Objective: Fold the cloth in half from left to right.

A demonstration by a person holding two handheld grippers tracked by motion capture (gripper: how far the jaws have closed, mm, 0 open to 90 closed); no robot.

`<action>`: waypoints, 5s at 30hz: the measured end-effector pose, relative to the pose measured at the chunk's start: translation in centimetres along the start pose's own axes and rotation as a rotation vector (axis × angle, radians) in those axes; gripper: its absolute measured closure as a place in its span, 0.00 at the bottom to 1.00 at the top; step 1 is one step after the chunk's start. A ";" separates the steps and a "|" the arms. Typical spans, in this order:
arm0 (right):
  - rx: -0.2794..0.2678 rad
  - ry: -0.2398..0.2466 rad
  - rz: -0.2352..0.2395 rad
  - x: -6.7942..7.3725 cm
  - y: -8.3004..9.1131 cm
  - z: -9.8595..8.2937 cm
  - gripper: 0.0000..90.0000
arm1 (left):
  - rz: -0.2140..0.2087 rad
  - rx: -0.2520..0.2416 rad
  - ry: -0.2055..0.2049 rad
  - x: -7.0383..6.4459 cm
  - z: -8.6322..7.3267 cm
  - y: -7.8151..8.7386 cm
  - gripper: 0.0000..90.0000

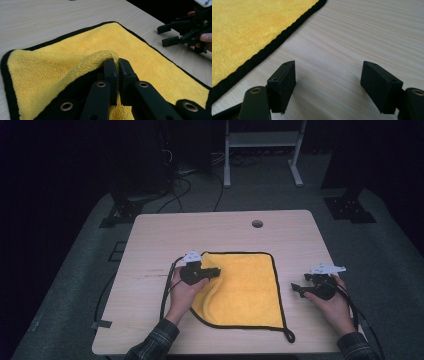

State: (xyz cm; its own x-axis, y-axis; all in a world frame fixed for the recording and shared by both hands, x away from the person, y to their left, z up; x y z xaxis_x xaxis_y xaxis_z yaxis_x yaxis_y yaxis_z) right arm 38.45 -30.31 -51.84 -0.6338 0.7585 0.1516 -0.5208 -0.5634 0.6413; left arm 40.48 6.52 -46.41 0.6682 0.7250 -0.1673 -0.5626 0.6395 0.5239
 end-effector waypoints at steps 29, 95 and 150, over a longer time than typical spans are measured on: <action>0.003 0.009 -0.004 0.0 0.0 0.0 0.30 | -0.131 0.034 -0.022 -5.2 2.1 -5.9 0.96; 0.005 0.013 0.001 0.0 0.0 0.0 0.29 | 0.034 0.091 -0.057 -1.2 0.7 -3.7 0.65; -0.028 -0.017 0.015 -0.1 0.6 0.8 0.48 | 0.253 0.147 -0.066 6.8 -4.9 3.5 0.41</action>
State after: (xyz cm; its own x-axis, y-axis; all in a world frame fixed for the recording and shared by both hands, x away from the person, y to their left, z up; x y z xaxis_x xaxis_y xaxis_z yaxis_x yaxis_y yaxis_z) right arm 38.58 -30.46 -50.87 -0.6320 0.7551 0.1743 -0.5269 -0.5837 0.6178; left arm 40.72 14.91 -49.80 0.5490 0.8350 0.0363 -0.6417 0.3933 0.6584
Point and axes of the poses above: each handheld gripper's, and its own axes: y roughly backward along the jaws, z roughly out of its top, x roughly to its left, the point moved 5 cm from there along -y, roughly forward along the jaws, and after that the axes turned 11 degrees about z, right-handed, at the moved point
